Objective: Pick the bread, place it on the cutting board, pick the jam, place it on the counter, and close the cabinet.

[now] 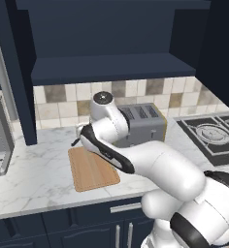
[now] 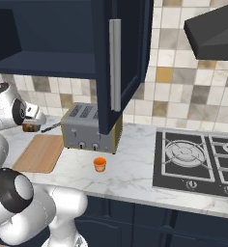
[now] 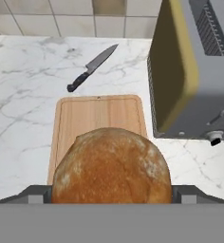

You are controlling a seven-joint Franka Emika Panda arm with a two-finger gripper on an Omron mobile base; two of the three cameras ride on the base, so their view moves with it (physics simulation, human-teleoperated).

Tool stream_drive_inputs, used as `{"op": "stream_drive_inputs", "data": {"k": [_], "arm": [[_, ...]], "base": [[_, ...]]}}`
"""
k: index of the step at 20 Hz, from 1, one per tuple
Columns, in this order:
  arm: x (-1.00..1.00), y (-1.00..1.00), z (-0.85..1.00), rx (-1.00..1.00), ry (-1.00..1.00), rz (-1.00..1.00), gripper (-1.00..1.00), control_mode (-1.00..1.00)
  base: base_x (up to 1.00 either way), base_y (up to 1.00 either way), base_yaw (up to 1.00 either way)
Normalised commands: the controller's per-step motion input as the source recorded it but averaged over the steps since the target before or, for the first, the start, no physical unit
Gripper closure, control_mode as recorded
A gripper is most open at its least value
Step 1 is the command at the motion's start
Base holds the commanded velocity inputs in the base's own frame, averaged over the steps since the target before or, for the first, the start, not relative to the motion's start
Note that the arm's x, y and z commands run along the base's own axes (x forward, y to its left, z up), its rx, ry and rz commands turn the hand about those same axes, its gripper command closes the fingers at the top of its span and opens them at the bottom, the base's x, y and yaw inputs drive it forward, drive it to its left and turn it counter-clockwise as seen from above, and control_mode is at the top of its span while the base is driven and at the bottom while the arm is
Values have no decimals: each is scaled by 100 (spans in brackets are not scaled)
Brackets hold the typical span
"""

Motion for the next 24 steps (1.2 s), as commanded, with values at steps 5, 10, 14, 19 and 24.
{"op": "stream_drive_inputs", "data": {"k": [5,10,14,19,24], "arm": [[0,0,-58,0,2,0,100,-100],[7,0,-56,0,2,0,100,-100],[10,0,-53,0,2,0,100,-100],[29,1,-31,-1,1,0,100,-100],[27,1,-18,0,2,0,100,-100]], "base": [[0,0,0],[0,0,0],[0,0,0],[0,0,0],[0,0,0]]}}
